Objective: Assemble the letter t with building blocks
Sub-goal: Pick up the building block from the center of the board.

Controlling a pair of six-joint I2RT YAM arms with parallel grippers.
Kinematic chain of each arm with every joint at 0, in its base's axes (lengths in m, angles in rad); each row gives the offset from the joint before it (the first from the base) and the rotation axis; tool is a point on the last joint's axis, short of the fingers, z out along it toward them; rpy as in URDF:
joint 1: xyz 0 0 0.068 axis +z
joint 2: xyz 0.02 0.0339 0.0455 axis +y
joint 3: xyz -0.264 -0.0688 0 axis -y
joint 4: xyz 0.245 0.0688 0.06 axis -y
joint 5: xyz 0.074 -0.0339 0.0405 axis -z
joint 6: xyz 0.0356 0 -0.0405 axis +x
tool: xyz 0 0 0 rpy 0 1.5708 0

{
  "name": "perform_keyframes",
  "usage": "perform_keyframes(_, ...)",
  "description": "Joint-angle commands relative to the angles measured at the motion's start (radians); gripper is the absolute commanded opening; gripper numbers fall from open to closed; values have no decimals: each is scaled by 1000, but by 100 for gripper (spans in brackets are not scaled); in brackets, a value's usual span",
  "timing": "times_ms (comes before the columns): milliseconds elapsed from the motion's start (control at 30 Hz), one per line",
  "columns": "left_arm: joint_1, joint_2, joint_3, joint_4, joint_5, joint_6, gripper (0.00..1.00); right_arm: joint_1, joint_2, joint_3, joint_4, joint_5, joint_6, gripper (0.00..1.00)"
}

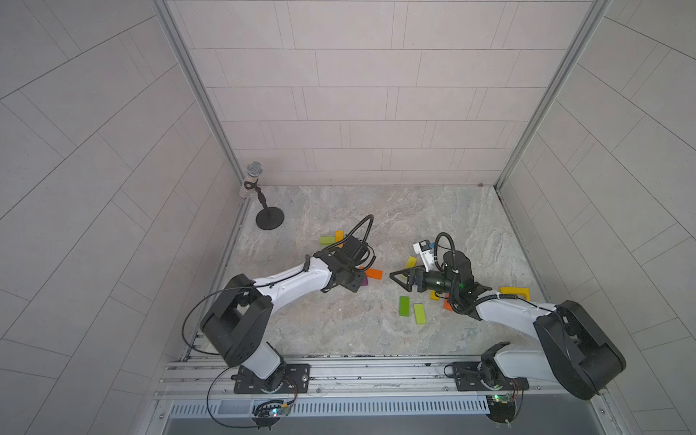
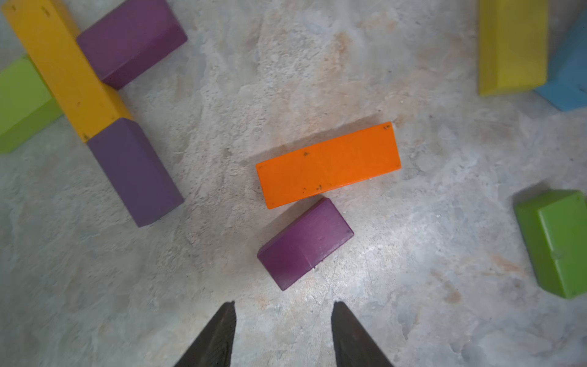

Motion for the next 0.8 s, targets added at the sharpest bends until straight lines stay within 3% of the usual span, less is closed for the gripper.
perform_keyframes(0, -28, -128, -151, 296, 97, 207, 54, 3, -35, -18, 20, -18, -21, 100)
perform_keyframes(133, -37, -165, -182, 293, 90, 276, 54, 4, -7, -9, 41, -84, -4, 100)
perform_keyframes(367, -71, -90, -109, 212, 59, 372, 55, 10, 100, 7, 186, -203, 107, 100)
perform_keyframes(767, -98, 38, -18, 158, 18, 449, 54, 9, 18, 7, 69, -153, 35, 100)
